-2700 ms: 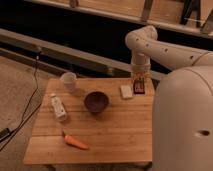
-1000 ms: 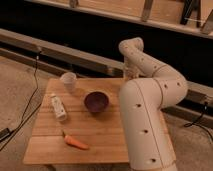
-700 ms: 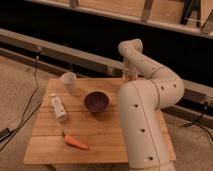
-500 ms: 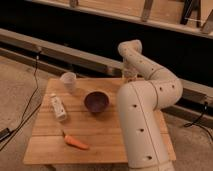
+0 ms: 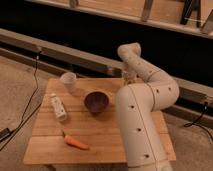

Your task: Place the eraser on the white sponge

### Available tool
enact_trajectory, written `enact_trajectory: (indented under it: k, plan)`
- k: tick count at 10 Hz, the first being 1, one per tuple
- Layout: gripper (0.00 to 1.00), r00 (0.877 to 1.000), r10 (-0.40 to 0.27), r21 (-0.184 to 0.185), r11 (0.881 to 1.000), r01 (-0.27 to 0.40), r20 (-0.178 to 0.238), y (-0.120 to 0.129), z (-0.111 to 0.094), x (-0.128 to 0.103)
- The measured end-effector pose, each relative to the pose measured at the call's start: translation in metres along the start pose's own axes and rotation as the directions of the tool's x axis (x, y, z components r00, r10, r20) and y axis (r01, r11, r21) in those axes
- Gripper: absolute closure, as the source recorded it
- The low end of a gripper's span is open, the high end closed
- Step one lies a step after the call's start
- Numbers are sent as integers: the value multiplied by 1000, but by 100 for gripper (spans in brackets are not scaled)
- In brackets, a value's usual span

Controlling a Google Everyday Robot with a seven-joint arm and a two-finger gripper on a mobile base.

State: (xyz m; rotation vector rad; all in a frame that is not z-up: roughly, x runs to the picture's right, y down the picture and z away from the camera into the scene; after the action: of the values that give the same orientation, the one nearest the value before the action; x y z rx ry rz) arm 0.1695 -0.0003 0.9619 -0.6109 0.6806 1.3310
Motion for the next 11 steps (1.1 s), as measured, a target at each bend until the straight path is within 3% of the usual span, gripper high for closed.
enact_trajectory:
  k: [6,11]
  plan:
    - [21,1000,-7,2,1000,7,2,4,1,-6]
    - [20,1000,-6,-2,1000,6,-3,5,4,-6]
